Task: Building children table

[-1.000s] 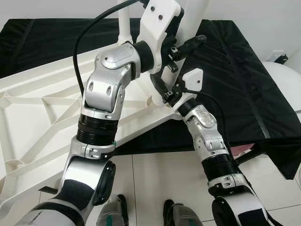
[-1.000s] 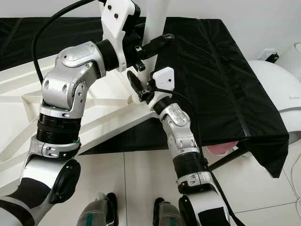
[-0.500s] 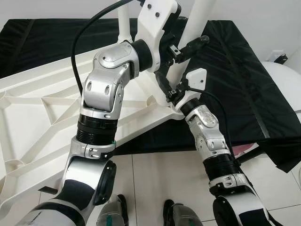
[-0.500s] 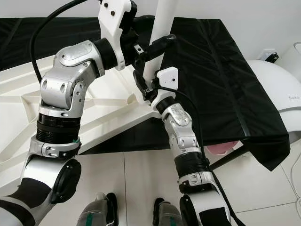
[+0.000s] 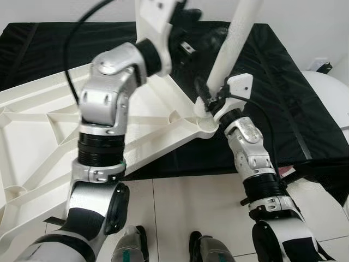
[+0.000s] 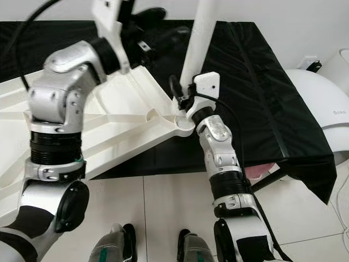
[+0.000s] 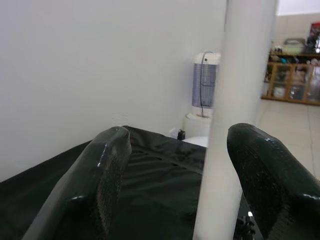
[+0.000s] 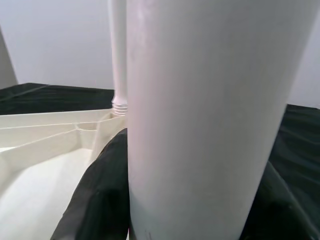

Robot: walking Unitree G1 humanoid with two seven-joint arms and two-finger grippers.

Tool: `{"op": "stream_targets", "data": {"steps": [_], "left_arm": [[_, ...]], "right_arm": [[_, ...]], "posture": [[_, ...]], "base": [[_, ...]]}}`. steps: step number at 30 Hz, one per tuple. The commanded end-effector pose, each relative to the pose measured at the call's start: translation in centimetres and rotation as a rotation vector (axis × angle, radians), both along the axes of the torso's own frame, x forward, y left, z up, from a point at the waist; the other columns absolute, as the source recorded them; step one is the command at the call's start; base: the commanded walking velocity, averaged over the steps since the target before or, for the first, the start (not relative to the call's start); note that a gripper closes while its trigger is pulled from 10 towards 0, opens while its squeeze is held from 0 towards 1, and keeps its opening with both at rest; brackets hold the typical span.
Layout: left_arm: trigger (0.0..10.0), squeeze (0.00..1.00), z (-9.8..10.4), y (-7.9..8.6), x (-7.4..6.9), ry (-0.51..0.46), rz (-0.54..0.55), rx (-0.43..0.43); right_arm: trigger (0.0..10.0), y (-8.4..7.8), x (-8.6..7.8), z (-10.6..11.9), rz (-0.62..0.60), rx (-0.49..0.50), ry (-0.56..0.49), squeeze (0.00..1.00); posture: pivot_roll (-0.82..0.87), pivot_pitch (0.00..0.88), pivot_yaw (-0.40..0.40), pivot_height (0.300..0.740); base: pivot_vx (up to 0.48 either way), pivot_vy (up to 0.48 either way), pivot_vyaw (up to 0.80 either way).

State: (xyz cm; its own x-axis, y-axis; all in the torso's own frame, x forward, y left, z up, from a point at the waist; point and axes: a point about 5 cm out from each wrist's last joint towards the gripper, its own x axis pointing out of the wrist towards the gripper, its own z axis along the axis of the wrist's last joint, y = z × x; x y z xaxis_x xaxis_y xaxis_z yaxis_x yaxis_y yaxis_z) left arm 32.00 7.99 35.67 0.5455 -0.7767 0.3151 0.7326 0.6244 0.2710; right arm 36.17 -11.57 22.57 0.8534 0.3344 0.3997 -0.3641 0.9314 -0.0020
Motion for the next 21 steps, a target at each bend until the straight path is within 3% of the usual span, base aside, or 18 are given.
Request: {"op": "stream_targets", "data": {"steps": [1,8,13,15,21], "left_arm": [[10.0,0.0,0.0,0.5,0.2,0.024,0.116,-0.059],[10.0,0.0,-3.0,0.4,0.6,0.114,0.141,-0.016],[10.0,0.0,-6.6,-0.1,0.6,0.211,0.172,0.047],[10.0,0.0,-6.6,-0.1,0.6,0.211,0.172,0.047],[10.0,0.0,-10.0,-0.8,0.2,0.263,0.197,0.124]], "right_arm": [[10.0,-0.4,0.1,0.3,-0.011,0.012,0.003,0.0],[10.0,-1.5,0.0,0.6,-0.032,0.022,-0.003,0.0],[10.0,-2.7,-0.6,0.8,-0.026,0.02,-0.029,0.0],[10.0,-2.7,-0.6,0.8,-0.026,0.02,-0.029,0.0],[10.0,-3.3,-0.9,1.1,-0.022,0.031,-0.032,0.0]], "posture": [[-0.07,0.161,-0.023,0.74],[-0.07,0.164,-0.016,0.74],[-0.09,0.161,-0.011,0.74],[-0.09,0.161,-0.011,0.74],[-0.08,0.16,-0.011,0.74]], "base": [[0.0,0.0,0.0],[0.0,0.0,0.0],[0.0,0.0,0.0],[0.0,0.0,0.0],[0.0,0.0,0.0]]}}
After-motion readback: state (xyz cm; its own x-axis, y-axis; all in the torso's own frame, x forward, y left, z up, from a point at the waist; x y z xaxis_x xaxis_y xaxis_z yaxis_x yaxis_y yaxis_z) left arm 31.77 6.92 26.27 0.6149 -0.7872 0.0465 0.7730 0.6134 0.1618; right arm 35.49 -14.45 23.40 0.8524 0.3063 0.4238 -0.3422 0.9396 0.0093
